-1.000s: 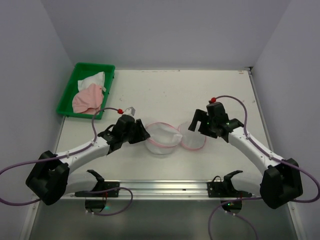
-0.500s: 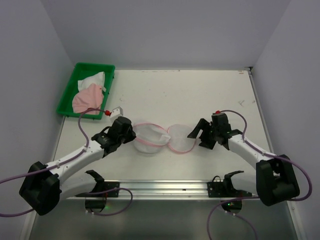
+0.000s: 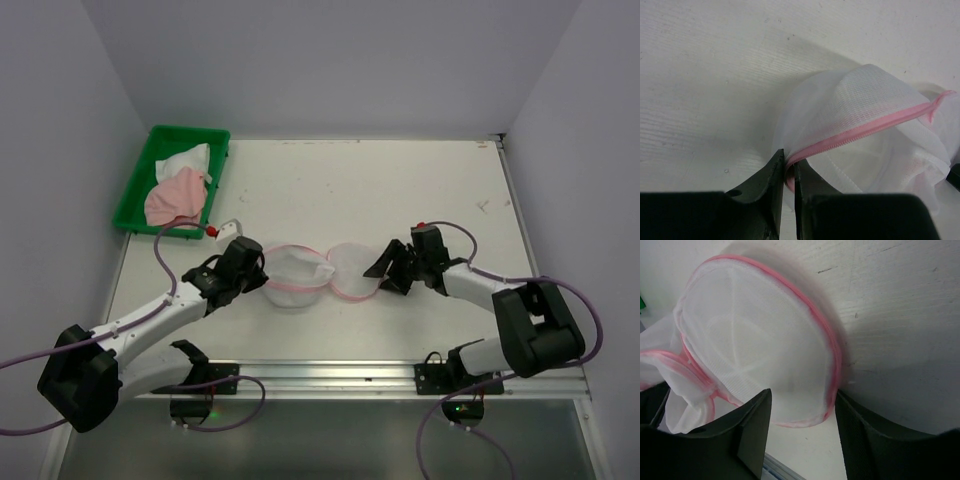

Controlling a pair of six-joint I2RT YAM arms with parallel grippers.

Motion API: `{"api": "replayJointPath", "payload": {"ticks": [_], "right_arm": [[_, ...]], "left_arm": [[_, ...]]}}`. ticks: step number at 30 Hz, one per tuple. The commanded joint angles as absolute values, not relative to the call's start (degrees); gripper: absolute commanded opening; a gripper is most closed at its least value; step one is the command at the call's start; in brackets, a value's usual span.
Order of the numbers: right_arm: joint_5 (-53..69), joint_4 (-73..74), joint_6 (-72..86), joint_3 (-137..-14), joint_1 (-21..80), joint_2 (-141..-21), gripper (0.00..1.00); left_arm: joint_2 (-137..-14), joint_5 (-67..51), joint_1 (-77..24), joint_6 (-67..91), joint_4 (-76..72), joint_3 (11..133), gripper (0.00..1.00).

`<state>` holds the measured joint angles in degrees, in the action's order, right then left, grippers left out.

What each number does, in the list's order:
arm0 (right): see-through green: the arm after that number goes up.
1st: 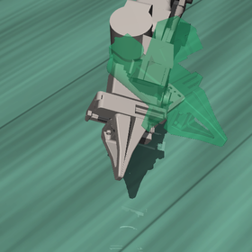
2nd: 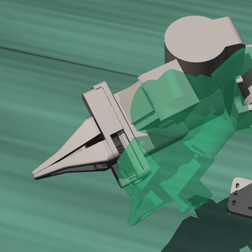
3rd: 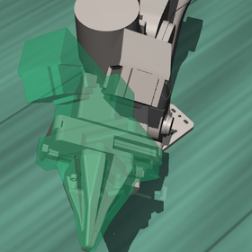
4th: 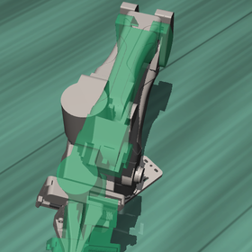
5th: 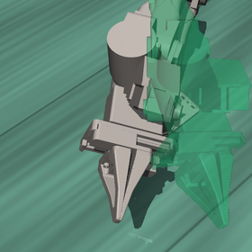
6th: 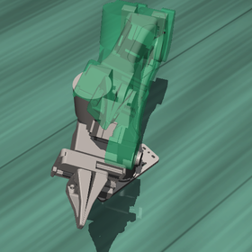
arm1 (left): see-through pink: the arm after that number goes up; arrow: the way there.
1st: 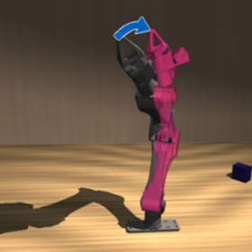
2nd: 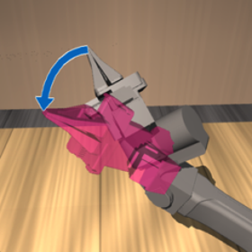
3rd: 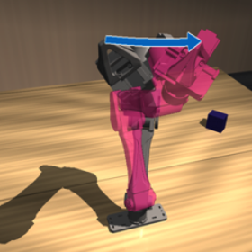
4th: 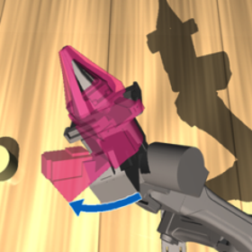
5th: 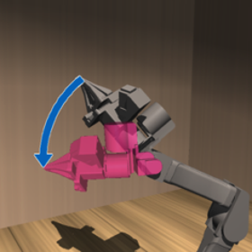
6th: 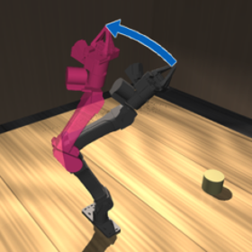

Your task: Unzip the laundry bag and remove the bra

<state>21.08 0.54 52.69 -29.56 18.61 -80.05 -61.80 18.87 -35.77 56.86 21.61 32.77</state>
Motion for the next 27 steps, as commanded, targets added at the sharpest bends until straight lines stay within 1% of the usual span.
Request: {"api": "replayJointPath", "payload": {"ticks": [1, 2, 3, 6, 7, 9, 10, 15, 16, 19, 22, 24, 27], "right_arm": [[18.5, 1.8, 53.0, -29.4, 18.9, -82.7, 0.55], [17.8, 2.1, 53.0, -29.6, 18.8, -83.1, 0.51], [17.6, 2.4, 53.0, -29.7, 18.7, -83.3, 0.42], [17.4, 2.6, 53.2, -29.9, 18.8, -84.5, 0.26], [17.1, 3.0, 53.2, -30.1, 18.8, -84.9, 0.15], [16.1, 3.5, 52.8, -30.2, 18.9, -84.6, 0.04], [15.5, 4.4, 52.6, -30.5, 18.9, -83.9, 0.0], [8.7, 12.4, 47.0, -34.7, 19.8, -75.9, 0.0], [5.6, 16.0, 45.8, -37.4, 20.6, -74.7, 0.0], [0.5, 20.7, 40.5, -43.3, 22.4, -71.4, 0.0], [-5.7, 26.8, 35.2, -48.8, 26.8, -69.8, 0.0], [-9.1, 28.3, 33.3, -51.1, 28.6, -69.3, 0.0], [-13.8, 30.8, 30.4, -54.6, 31.5, -69.0, 0.0]], "left_arm": [[-60.6, 20.7, -35.9, 56.6, 22.7, 35.3, 0.15], [-60.6, 20.7, -35.9, 56.6, 22.7, 35.2, 0.15], [-60.6, 20.7, -35.9, 56.6, 22.6, 35.3, 0.15], [-60.8, 20.3, -35.9, 56.4, 22.5, 35.2, 0.15], [-60.9, 20.0, -35.9, 56.3, 22.4, 35.1, 0.15], [-61.2, 19.7, -35.9, 56.2, 22.3, 35.0, 0.15], [-61.3, 19.3, -35.9, 55.7, 22.0, 35.0, 0.15], [-64.9, 16.1, -35.9, 53.2, 19.4, 36.0, 0.14], [-65.7, 14.2, -35.9, 52.3, 18.9, 36.5, 0.12], [-69.7, 10.6, -36.1, 51.2, 16.1, 38.2, 0.05], [-72.9, 8.8, -36.6, 51.0, 13.4, 40.2, 0.02], [-75.6, 8.1, -36.7, 50.9, 11.7, 41.6, 0.0], [-80.1, 7.1, -36.9, 50.6, 10.5, 44.2, 0.0]]}}
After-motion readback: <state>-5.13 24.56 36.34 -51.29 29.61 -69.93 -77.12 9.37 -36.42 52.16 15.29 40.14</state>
